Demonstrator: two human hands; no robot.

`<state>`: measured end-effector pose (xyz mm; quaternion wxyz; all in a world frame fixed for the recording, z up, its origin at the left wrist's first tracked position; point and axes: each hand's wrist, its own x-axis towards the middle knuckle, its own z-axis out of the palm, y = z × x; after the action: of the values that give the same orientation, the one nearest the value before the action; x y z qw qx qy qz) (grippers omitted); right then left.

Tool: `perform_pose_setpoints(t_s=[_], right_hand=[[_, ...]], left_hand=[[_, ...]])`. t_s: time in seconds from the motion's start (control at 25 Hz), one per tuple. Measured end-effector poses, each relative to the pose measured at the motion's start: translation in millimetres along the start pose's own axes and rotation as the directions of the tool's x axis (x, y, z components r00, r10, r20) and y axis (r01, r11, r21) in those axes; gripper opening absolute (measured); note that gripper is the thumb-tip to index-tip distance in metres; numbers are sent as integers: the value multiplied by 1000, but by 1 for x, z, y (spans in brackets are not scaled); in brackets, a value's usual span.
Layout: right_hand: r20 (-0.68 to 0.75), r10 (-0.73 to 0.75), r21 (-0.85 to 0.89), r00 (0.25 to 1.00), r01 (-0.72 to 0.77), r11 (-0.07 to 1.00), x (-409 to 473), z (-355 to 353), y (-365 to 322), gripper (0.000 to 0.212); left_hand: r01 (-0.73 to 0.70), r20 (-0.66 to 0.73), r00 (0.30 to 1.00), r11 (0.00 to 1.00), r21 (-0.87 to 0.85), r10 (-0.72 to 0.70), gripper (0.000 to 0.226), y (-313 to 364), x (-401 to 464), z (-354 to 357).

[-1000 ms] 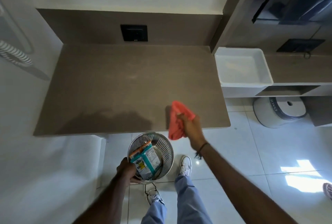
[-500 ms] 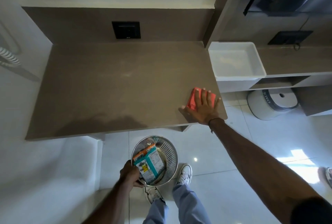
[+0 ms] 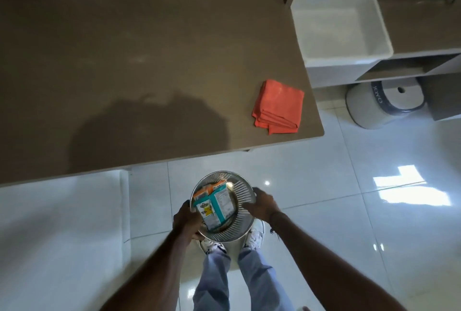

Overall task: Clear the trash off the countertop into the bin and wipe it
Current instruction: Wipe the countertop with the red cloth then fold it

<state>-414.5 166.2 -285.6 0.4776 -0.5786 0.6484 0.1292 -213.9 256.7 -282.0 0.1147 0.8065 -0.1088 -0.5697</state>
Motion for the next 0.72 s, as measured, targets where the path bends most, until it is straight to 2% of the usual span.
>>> perform_pose_setpoints(t_s=[0.04,0.08,0.24,0.44,0.52,0.6,0.64,0.72], right_hand=[[71,46,19,996,-47,999,16,8,7,49],[75,81,37,994,-84,996,31,16,15,48],[15,164,70,986,-165,984,110,49,59,55],[68,215,118,974,-222,968,186,94,102,59],[58,219,140,974,-225,964,204,109,108,57],[41,209,134,977,-212,968,213,119,113,53],[36,208,124,977,-211,970,213,121,114,53],[47,215,124,976,-219,968,206,118,114,50]], left_hand=[[8,8,1000,1000,13,-8,24,2,14,7],[19,8,1000,1000,21,-19,26,2,31,15],[4,-21,1000,999,41,-4,41,-10,127,55],[78,10,997,990,-119,-77,39,-43,220,101],[105,46,994,978,-179,-98,48,-54,240,113],[140,80,989,976,-167,-128,60,-62,250,124],[148,91,986,980,-130,-137,62,-63,250,127],[137,132,983,987,-86,-125,48,-61,235,129]])
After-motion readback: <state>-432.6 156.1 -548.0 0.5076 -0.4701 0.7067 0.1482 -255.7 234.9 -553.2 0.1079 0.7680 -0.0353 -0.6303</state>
